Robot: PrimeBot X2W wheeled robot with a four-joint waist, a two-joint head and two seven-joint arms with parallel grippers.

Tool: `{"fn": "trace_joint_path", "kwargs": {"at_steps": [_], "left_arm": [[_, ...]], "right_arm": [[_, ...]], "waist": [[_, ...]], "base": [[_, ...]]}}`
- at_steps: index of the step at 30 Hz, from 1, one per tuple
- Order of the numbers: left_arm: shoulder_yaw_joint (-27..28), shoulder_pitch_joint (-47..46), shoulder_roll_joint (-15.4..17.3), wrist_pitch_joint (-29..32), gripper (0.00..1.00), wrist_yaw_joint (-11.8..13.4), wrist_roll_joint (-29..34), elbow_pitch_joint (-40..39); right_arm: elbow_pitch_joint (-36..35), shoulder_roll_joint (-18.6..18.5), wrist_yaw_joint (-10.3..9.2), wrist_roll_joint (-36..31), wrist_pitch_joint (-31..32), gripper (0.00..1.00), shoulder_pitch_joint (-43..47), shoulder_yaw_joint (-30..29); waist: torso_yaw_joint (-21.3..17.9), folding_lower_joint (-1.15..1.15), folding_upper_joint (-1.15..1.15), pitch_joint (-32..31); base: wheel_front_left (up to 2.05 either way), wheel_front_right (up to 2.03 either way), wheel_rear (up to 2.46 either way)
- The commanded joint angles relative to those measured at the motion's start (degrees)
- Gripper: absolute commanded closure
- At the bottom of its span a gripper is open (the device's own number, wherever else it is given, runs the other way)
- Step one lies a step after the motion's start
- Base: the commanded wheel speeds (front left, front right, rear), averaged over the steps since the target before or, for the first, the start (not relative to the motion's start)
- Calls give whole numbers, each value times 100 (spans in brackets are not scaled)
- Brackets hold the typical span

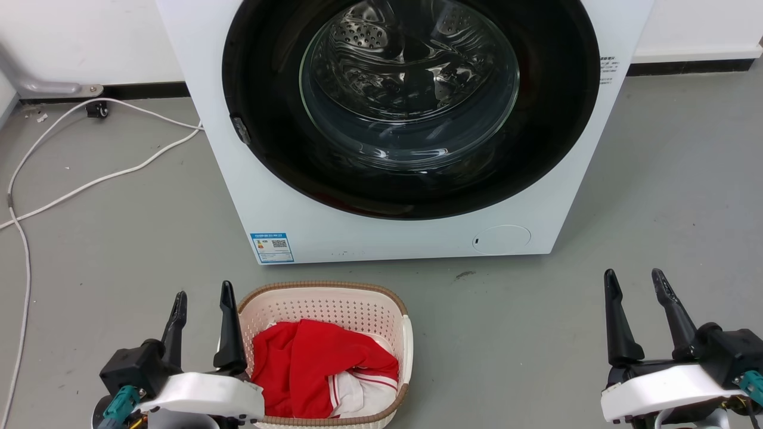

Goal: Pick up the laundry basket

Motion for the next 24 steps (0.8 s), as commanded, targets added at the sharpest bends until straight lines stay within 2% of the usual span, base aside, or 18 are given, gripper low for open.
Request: {"fn": "trace_joint_path", "kwargs": {"at_steps": [1,24], "left_arm": [[-18,33,21,-66,0,40,142,-62],[-45,166,24,-336,0,209,1275,-160]], "right_arm": [[-73,-22,0,-164,-55,0,38,11],[-189,-25,-1,-1309,-330,0,133,4]], "waist": [[0,0,0,-3],[7,0,0,-1]], "base": [[0,0,0],[0,0,0]]}}
